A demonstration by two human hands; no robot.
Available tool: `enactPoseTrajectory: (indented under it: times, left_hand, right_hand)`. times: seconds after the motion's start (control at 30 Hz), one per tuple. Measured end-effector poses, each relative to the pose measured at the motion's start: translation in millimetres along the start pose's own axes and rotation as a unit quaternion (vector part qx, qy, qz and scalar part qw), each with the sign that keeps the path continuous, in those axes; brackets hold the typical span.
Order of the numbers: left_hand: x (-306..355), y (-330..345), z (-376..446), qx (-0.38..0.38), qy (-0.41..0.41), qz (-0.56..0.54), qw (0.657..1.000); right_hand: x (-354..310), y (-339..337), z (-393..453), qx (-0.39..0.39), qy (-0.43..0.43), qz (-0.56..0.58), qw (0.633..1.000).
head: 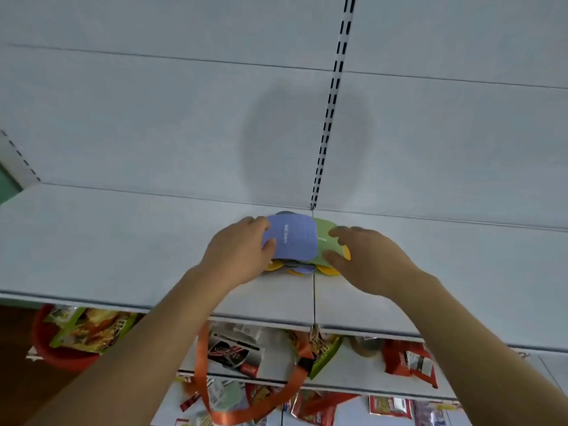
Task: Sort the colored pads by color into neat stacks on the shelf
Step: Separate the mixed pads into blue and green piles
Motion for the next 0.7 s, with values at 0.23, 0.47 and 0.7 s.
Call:
enactPoseTrajectory:
  times: [0.23,0.47,0.7]
  left_hand:
    - [-28.3,31.4,48.2,-0.039,-0.012,0.000,0.999]
    - [-33.2,32.4,68.1,-0.036,-0.053,-0.006,0.998]
    - [-42.0,35.3,64.5,-0.023,-0.110,-0.125,0.986]
  right_hand:
    - [21.6,20.6,36.6,-0.007,0.060,0.012,0.998]
    - [32.1,41.3,27.1,0.093,0.095,0.101,0.986]
    - [33.4,49.8,17.0,0.195,0.114,0.219,0.949]
Point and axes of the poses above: each hand's wrist, its own z-axis towards the middle knuckle, its own y-axis out of the palm, x = y × z, the point moved 9 cm from there along z, towards the middle knuckle, and after that the axes turned 14 degrees about -x, right-handed, at the moved point
